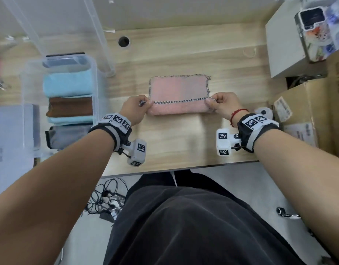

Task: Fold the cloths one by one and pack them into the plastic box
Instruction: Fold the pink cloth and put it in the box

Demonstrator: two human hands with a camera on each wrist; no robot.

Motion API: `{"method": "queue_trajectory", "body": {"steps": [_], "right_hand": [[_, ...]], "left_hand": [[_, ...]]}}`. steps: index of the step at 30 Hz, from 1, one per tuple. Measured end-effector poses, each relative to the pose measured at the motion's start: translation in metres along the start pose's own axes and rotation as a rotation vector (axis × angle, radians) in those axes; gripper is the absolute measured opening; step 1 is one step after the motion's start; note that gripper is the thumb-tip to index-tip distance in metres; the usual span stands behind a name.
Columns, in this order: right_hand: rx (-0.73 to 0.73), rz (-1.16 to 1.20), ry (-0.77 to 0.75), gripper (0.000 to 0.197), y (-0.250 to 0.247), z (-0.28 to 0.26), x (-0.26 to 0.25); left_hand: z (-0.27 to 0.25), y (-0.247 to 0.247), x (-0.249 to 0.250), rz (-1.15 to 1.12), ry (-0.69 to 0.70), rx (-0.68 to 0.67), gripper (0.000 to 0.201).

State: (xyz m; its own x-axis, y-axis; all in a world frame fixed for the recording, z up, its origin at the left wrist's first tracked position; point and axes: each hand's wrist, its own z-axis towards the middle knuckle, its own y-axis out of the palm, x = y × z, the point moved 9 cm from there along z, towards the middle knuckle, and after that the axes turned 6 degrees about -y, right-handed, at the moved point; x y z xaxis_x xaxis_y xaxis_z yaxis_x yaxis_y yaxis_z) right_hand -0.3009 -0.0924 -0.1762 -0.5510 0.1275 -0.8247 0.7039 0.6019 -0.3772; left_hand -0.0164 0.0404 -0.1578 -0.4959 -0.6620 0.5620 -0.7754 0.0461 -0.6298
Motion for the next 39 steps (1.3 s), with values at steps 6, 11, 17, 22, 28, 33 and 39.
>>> {"method": "queue_trajectory", "body": {"steps": [6,11,17,22,28,33,39], "right_hand": [[-0.047,0.004,0.088,0.015,0.023,-0.014,0.044],[-0.034,-0.041,0.076,0.008,0.021,0.007,0.031],[0.056,-0.137,0.083,0.029,0.007,0.05,0.013],[0.099,-0.295,0.117,0.018,-0.002,0.071,-0.001],[0.126,-0.411,0.134,0.031,-0.001,0.081,0.002],[0.037,-0.594,0.155,0.063,0.011,0.079,0.0],[0.001,-0.671,0.22,0.029,0.017,0.075,0.0]], "left_hand": [[-0.002,0.044,-0.047,0.056,-0.08,-0.073,0.017],[0.017,0.029,-0.036,0.009,-0.067,-0.023,0.015],[0.051,0.005,-0.007,0.025,-0.024,0.031,0.021],[0.076,0.004,-0.003,0.005,-0.058,0.014,0.02],[0.087,0.005,-0.01,0.063,-0.118,0.007,0.028],[0.082,-0.004,0.004,0.264,-0.03,0.156,0.061],[0.047,0.02,0.066,0.554,0.266,0.251,0.055]]}}
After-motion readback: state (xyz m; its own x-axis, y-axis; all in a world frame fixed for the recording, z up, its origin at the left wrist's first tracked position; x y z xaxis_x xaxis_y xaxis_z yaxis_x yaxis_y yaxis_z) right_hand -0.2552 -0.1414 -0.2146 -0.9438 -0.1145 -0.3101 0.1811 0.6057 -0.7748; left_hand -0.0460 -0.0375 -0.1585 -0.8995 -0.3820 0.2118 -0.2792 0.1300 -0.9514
